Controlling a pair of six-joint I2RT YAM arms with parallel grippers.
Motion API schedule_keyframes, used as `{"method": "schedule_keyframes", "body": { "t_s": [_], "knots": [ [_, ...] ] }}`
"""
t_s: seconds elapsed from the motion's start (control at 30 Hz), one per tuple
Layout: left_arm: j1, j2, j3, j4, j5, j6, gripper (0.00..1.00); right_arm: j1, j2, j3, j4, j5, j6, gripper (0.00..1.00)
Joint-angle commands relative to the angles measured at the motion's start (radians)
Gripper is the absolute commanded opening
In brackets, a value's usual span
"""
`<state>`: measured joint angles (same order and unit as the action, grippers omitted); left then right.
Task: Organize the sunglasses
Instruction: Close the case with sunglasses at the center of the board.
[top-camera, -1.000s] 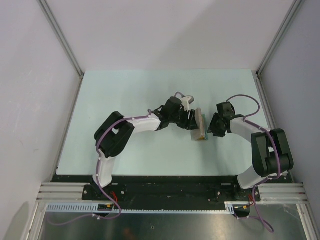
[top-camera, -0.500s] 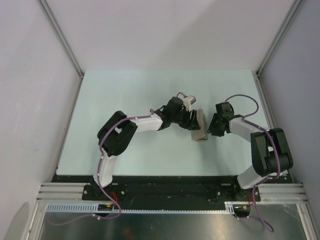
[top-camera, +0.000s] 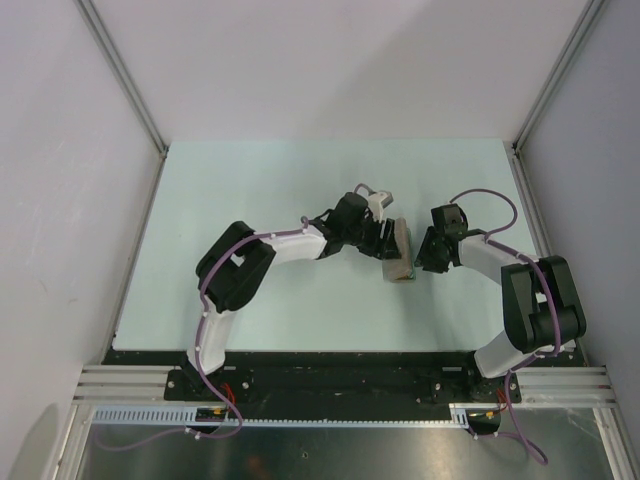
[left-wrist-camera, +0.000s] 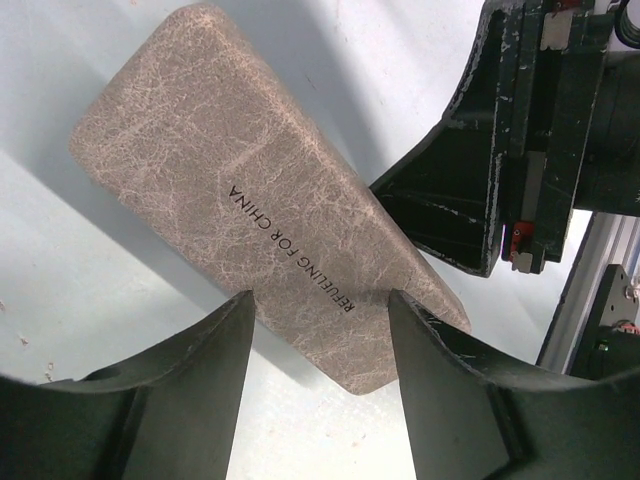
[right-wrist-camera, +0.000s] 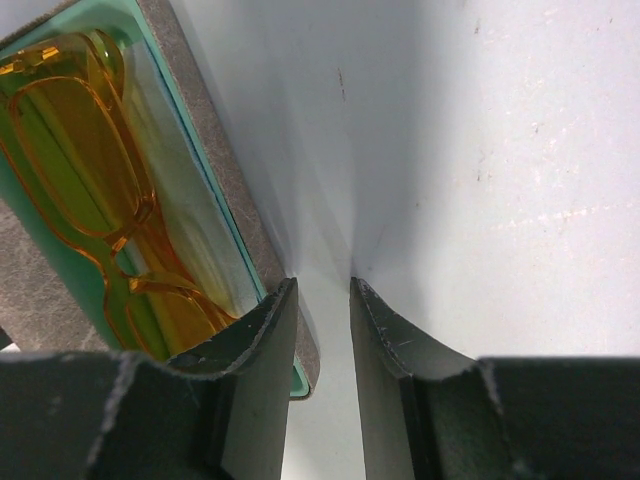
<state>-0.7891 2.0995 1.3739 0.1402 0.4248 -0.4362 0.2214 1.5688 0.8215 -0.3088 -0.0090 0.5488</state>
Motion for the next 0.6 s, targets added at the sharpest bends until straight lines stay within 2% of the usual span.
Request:
{"method": "schedule_keyframes", "body": {
  "t_s": [0.0,0.23,0.57],
  "knots": [
    [-0.024,0.025,0.039,-0.007,-0.043,0.028,0.63,0.041,0.014,-0.005,0.008,-0.141,0.016,0.34],
    [-0.027,-0.021,0.039,-0.037,-0.113,0.097,0.76,0.036,0.022,-0.005,0.010,-0.169,0.007,0.36],
    [-0.030,-0.033,0.030,-0.071,-0.173,0.134,0.76,0.030,0.010,-0.005,0.004,-0.145,0.019,0.37]
  ]
}}
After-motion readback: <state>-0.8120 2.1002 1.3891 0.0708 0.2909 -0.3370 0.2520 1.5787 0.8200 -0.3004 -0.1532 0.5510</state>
